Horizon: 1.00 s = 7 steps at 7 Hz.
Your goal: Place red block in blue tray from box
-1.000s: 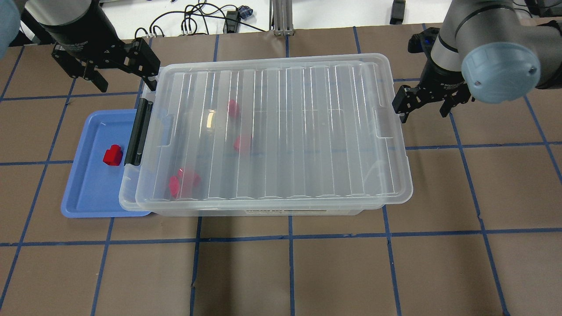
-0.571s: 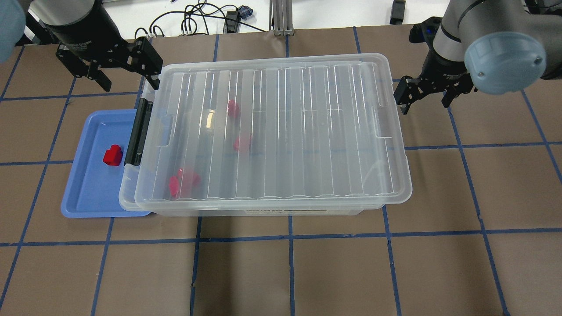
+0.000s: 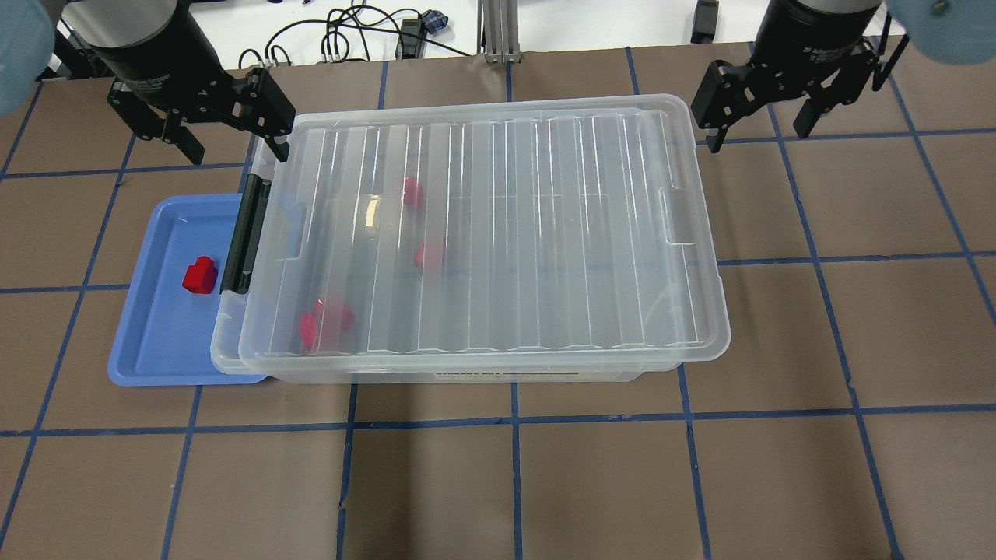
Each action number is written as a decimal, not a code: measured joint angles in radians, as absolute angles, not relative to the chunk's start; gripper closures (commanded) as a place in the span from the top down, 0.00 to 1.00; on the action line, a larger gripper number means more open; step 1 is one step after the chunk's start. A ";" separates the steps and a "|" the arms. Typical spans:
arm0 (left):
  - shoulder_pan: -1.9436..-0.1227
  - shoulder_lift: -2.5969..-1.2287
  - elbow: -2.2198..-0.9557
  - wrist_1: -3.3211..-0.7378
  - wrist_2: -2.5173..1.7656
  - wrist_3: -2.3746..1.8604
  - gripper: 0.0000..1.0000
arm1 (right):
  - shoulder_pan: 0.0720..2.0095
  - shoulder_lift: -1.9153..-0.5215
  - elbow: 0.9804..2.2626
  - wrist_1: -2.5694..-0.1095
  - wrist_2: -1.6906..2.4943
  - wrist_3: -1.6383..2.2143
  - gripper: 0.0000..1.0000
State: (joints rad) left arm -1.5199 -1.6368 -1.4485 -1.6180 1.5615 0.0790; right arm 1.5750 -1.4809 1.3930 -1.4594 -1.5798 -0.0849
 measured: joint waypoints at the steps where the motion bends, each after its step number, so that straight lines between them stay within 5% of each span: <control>1: -1.520 -1.632 -1.449 -1.619 1.563 0.078 1.00 | 1.587 -1.485 1.389 -1.452 -1.561 -0.036 1.00; 7: -1.527 -1.634 -1.446 -1.618 1.562 0.071 1.00 | 1.594 -1.490 1.393 -1.472 -1.553 0.003 1.00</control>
State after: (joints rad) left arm -1.5267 -1.6342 -1.4464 -1.6184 1.5616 0.0711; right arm 1.5938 -1.4905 1.3929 -1.4722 -1.5534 0.0034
